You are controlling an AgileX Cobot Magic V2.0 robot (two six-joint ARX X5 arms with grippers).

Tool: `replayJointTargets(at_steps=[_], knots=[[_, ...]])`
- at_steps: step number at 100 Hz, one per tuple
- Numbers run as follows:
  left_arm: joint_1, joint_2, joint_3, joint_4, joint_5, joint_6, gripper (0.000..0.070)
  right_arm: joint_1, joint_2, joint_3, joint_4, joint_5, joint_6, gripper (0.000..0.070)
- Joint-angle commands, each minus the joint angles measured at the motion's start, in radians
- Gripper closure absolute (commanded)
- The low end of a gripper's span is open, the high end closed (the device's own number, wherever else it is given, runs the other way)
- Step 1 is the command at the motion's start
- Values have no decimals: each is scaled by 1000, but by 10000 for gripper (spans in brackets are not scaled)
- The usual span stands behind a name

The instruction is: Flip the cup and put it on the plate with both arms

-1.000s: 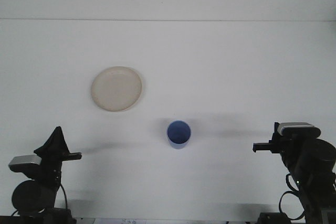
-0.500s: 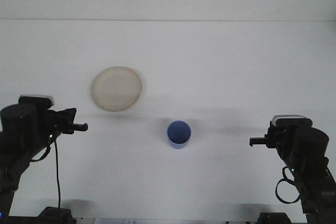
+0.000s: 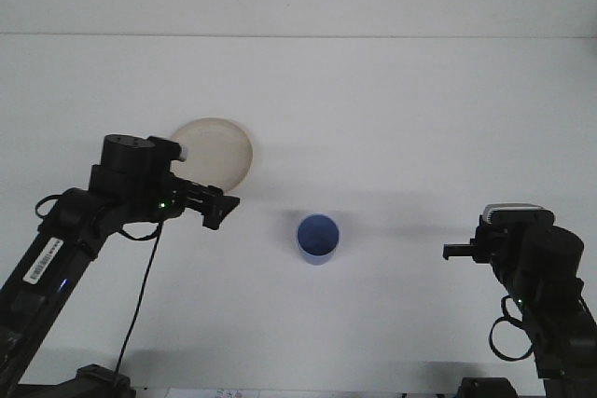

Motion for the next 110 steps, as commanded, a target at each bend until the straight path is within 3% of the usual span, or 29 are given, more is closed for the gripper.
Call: replayJointTargets(at_steps=[1, 20, 44, 60, 70, 80, 85, 97, 110], knots=[[-52, 39, 35, 28, 5, -22, 133, 1, 6, 5, 10, 0, 12, 700], [-192, 157, 85, 44, -72, -25, 133, 1, 6, 5, 10, -2, 11, 700], [-302, 303, 147, 49, -90, -14, 133, 1, 6, 5, 10, -3, 12, 700], [-351, 388, 161, 53, -168, 8, 142, 1, 6, 5, 10, -3, 12, 700], [-372, 436, 161, 62, -192, 21, 271, 1, 6, 5, 9, -3, 12, 700], [-385, 467, 161, 74, -193, 37, 574, 1, 6, 5, 9, -3, 12, 700], [-391, 471, 161, 80, -193, 45, 691, 1, 6, 5, 8, -3, 12, 700], [-398, 467, 181, 76, -217, 43, 691, 1, 6, 5, 5, -3, 12, 700], [-378, 457, 267, -8, -312, 61, 692, 1, 6, 5, -2, -3, 12, 700]])
